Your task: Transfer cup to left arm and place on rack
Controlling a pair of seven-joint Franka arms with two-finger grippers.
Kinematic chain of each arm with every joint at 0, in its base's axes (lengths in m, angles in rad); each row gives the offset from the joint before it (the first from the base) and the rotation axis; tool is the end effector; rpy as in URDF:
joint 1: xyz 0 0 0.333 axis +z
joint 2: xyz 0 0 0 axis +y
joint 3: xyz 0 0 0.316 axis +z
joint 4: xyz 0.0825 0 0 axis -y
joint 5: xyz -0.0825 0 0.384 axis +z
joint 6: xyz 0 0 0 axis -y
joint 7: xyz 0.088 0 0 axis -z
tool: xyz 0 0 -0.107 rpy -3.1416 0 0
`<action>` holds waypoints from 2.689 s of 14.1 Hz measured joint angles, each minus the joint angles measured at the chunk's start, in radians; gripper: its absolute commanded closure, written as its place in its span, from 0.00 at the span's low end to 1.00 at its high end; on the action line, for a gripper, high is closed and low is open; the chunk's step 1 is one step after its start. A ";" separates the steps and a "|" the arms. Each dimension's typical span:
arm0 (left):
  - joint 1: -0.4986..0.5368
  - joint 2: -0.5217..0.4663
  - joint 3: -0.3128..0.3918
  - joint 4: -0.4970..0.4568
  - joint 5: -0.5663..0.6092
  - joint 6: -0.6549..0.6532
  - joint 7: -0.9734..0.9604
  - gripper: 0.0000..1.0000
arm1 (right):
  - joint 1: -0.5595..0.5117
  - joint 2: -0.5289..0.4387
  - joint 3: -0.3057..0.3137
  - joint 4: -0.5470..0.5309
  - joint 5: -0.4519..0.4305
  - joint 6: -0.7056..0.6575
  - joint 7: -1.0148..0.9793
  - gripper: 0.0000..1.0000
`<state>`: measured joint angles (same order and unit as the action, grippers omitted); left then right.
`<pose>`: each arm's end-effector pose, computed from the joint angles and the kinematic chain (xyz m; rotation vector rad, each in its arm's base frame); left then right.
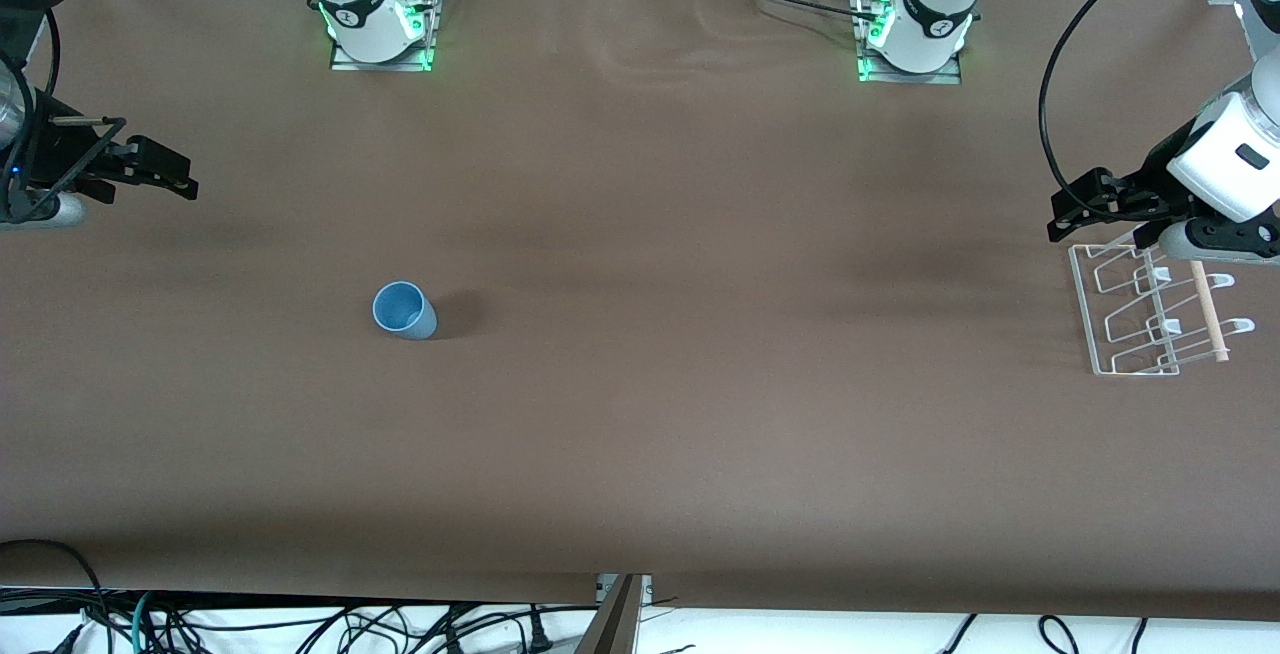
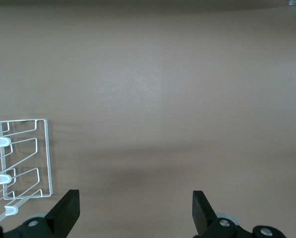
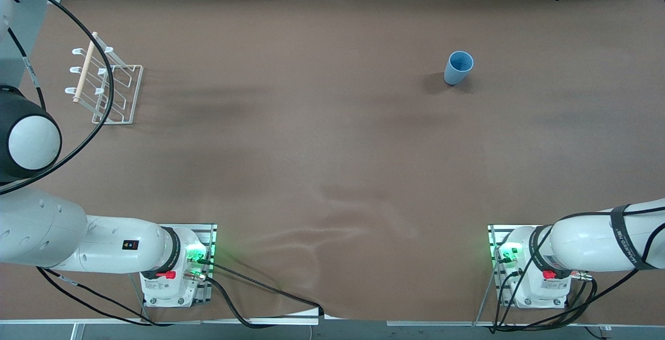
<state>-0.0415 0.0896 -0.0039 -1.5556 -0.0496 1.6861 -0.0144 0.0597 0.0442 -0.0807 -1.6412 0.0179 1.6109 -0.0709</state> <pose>0.5910 -0.0315 0.5909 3.0898 -0.0406 0.0609 0.5670 -0.0092 0.5699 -3.1209 -0.0756 0.1150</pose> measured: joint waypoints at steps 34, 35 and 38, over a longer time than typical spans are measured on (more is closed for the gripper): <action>-0.009 0.015 -0.002 0.001 0.000 0.000 0.000 0.00 | 0.193 0.338 0.016 -0.316 0.019 0.666 0.147 0.01; -0.009 0.015 -0.002 0.001 0.000 0.000 0.000 0.00 | 0.193 0.346 0.015 -0.311 0.019 0.666 0.147 0.01; -0.010 0.015 -0.002 0.001 0.000 0.000 0.000 0.00 | 0.193 0.393 0.014 -0.289 0.019 0.667 0.147 0.34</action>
<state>-0.0516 0.1049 -0.0058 -1.5543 -0.0496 1.6861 -0.0144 0.2522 0.4368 -0.0666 -1.9300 0.0372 2.2774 0.0758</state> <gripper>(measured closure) 0.000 0.013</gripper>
